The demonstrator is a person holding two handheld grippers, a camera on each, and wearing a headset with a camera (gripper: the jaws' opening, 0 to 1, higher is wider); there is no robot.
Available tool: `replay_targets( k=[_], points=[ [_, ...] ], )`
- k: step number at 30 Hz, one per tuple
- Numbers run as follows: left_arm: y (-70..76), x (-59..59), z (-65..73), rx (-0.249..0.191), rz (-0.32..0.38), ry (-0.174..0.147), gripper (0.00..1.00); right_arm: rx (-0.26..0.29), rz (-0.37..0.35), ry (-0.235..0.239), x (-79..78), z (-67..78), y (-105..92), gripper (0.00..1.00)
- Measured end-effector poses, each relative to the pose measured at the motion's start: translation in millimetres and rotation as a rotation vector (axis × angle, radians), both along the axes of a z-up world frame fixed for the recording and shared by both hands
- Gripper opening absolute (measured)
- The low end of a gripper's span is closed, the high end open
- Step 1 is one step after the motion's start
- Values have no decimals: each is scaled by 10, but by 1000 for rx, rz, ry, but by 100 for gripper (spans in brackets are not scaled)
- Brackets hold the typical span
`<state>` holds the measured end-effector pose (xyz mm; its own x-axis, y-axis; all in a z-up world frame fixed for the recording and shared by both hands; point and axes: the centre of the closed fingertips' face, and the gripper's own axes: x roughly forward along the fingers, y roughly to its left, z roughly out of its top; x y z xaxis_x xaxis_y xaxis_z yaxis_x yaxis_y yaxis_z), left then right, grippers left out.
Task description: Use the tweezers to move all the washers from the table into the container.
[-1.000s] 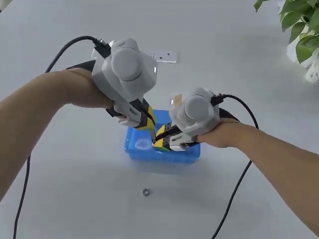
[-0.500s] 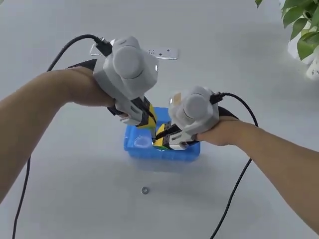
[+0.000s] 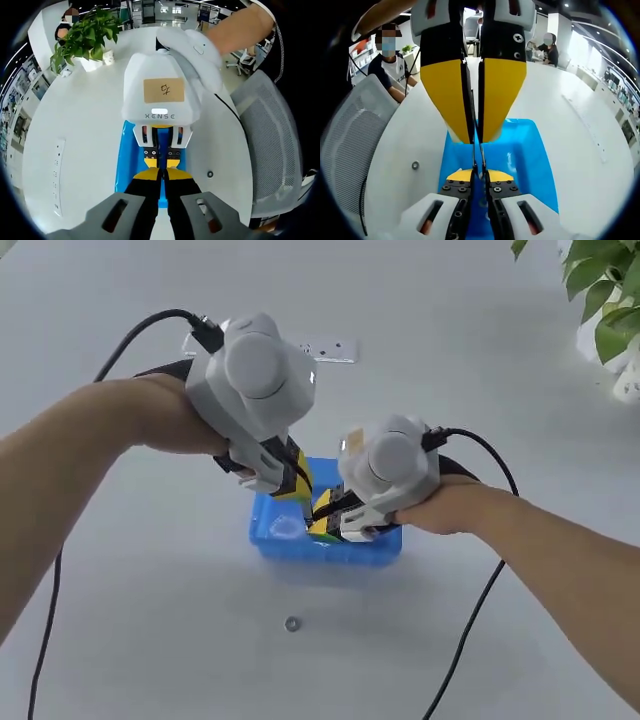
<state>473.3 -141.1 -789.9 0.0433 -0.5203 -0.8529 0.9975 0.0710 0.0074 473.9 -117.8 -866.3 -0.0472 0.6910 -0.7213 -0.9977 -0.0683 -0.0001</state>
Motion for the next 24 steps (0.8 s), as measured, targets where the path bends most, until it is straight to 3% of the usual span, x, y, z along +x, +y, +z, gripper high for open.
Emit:
replay_targets(
  k=[6,24],
  points=[
    [4,9,33,5,-1,-6,6,8,-4,-3,7,45,3,10],
    [1,5,-44,21,-10,6,6,-10,3,11,-4,-34,-7,10]
  ],
)
